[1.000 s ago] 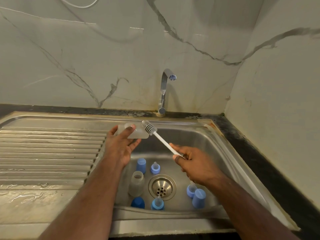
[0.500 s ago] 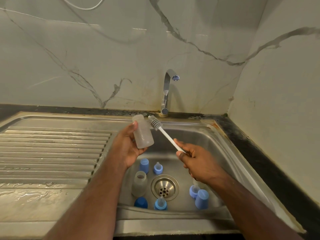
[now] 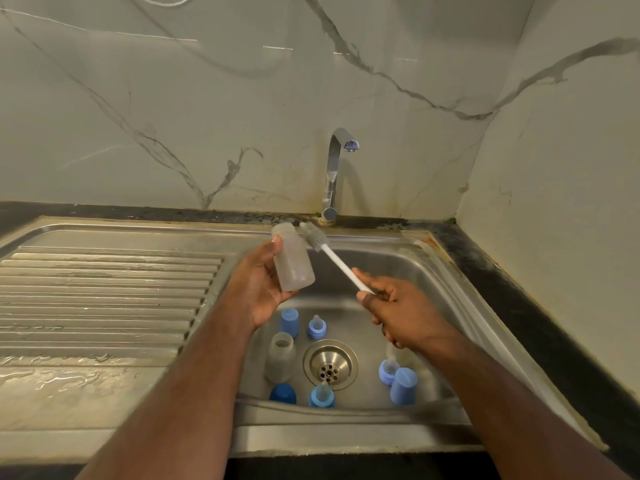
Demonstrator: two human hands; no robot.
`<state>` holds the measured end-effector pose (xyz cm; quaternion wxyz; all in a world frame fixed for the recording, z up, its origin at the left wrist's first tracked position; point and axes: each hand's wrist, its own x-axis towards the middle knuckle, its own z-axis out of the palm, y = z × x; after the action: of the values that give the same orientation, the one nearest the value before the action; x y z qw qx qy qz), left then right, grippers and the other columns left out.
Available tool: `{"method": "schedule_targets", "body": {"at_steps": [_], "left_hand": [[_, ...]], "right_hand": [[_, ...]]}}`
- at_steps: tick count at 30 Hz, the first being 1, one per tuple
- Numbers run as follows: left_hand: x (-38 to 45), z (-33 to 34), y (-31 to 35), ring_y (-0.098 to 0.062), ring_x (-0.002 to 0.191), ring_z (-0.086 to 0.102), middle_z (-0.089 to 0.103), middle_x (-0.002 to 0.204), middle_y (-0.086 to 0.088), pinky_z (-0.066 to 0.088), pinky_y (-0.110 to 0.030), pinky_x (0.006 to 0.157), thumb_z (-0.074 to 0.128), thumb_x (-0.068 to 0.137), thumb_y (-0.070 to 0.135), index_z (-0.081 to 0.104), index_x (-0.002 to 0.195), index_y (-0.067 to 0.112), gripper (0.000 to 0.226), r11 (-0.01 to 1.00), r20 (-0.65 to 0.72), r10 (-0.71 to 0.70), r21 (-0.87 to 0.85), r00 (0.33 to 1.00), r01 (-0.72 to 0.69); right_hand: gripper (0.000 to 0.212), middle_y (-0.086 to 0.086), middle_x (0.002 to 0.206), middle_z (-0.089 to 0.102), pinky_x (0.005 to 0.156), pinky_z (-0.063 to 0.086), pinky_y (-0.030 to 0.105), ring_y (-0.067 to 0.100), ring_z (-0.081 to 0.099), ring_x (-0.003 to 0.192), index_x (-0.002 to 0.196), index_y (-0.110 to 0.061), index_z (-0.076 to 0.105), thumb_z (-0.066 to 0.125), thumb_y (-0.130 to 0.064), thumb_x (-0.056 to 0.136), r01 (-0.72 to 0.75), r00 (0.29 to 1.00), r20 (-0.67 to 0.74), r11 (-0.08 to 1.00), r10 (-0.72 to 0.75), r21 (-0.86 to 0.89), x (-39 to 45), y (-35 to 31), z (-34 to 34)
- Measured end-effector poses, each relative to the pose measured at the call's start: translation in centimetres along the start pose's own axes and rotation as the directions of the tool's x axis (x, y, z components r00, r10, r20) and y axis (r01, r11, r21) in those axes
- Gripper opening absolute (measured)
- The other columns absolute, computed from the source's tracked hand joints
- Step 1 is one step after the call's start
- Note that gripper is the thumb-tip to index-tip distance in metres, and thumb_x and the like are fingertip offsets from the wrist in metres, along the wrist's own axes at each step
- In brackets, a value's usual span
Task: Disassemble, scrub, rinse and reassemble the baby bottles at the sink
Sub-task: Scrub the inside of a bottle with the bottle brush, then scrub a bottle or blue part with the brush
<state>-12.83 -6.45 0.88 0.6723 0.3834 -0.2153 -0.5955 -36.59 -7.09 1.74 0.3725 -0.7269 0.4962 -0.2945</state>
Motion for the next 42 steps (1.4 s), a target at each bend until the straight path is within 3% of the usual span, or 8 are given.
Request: {"method": "schedule_targets", "body": {"at_steps": [5, 8, 13, 19, 22, 26, 36, 42], "left_hand": [[-0.1, 0.6, -0.8, -0.031, 0.115, 0.066, 0.066, 0.128, -0.013, 0.059, -0.050, 0.088, 0.067, 0.095, 0.018, 0.057, 0.132, 0.017, 0.039, 0.980, 0.018, 0.048, 0.195, 0.999, -0.051], [0.2, 1.9, -2.7, -0.024, 0.113, 0.066, 0.066, 0.127, -0.007, 0.059, -0.041, 0.089, 0.069, 0.094, 0.012, 0.060, 0.130, 0.019, 0.038, 0.903, 0.035, 0.063, 0.424, 0.997, -0.072], [2.1, 4.3, -5.0, -0.006, 0.098, 0.061, 0.063, 0.107, 0.013, 0.048, -0.021, 0.070, 0.081, 0.084, 0.020, 0.060, 0.119, 0.025, 0.041, 0.493, 0.132, 0.150, 0.849, 0.980, -0.190], [5.4, 6.7, -8.4, -0.018, 0.103, 0.061, 0.064, 0.113, 0.004, 0.045, -0.029, 0.083, 0.086, 0.077, 0.024, 0.060, 0.122, 0.020, 0.052, 0.061, 0.192, 0.053, 0.979, 0.980, -0.195], [6.7, 7.9, -10.1, -0.022, 0.108, 0.060, 0.064, 0.123, -0.004, 0.043, -0.028, 0.081, 0.086, 0.076, 0.022, 0.059, 0.129, 0.017, 0.060, -0.062, 0.208, -0.004, 0.976, 0.978, -0.208], [7.9, 8.1, -11.8, -0.026, 0.119, 0.060, 0.064, 0.130, -0.006, 0.047, -0.031, 0.089, 0.086, 0.077, 0.020, 0.057, 0.134, 0.017, 0.063, -0.144, 0.201, -0.042, 0.968, 0.979, -0.205], [9.9, 5.8, -13.9, -0.028, 0.116, 0.063, 0.064, 0.132, -0.008, 0.051, -0.034, 0.095, 0.085, 0.078, 0.017, 0.054, 0.139, 0.016, 0.068, -0.199, 0.166, -0.052, 0.965, 0.985, -0.173], [10.6, 5.0, -14.3, -0.031, 0.111, 0.067, 0.065, 0.132, -0.010, 0.054, -0.038, 0.095, 0.082, 0.080, 0.015, 0.050, 0.143, 0.015, 0.071, -0.151, 0.128, -0.074, 0.979, 0.989, -0.138]], "right_hand": [[0.042, 0.006, 0.071, 0.057, 0.045, 0.041, 0.027, 0.012, 0.046, 0.049, 0.140, -0.046, 0.049, 0.054, -0.027, 0.102, -0.075, 0.994, -0.081, 0.997, 0.075, 0.010, 1.1, 1.4, -2.3], [0.043, -0.008, 0.071, 0.056, 0.051, 0.040, 0.022, 0.007, 0.048, 0.053, 0.141, -0.040, 0.051, 0.057, -0.028, 0.100, -0.051, 0.990, -0.137, 0.995, 0.039, -0.086, 1.4, 1.8, -3.2], [0.045, -0.008, 0.098, 0.065, 0.071, 0.049, 0.028, 0.009, 0.059, 0.076, 0.141, -0.035, 0.056, 0.059, -0.030, 0.096, -0.081, 0.980, -0.197, 0.975, 0.039, -0.206, 2.0, 2.6, -4.5], [0.034, 0.002, 0.099, 0.066, 0.074, 0.051, 0.032, 0.019, 0.063, 0.085, 0.128, -0.022, 0.064, 0.057, -0.016, 0.095, -0.135, 0.984, -0.153, 0.949, 0.094, -0.286, 1.8, 3.0, -5.0], [0.037, 0.004, 0.104, 0.068, 0.072, 0.046, 0.028, 0.019, 0.062, 0.088, 0.129, -0.023, 0.063, 0.057, -0.013, 0.094, -0.138, 0.984, -0.150, 0.947, 0.098, -0.291, 2.1, 3.2, -5.1], [0.039, 0.006, 0.112, 0.070, 0.076, 0.046, 0.029, 0.019, 0.061, 0.091, 0.131, -0.023, 0.062, 0.056, -0.013, 0.094, -0.161, 0.980, -0.164, 0.943, 0.117, -0.292, 2.4, 3.4, -4.9], [0.043, 0.004, 0.109, 0.069, 0.087, 0.056, 0.038, 0.024, 0.065, 0.096, 0.132, -0.026, 0.061, 0.054, -0.014, 0.092, -0.167, 0.984, -0.123, 0.924, 0.133, -0.343, 2.6, 3.5, -4.6], [0.038, -0.005, 0.079, 0.061, 0.068, 0.053, 0.032, 0.018, 0.062, 0.075, 0.126, -0.024, 0.064, 0.054, -0.012, 0.092, -0.173, 0.984, -0.101, 0.922, 0.147, -0.347, 2.8, 3.7, -4.4]]}}
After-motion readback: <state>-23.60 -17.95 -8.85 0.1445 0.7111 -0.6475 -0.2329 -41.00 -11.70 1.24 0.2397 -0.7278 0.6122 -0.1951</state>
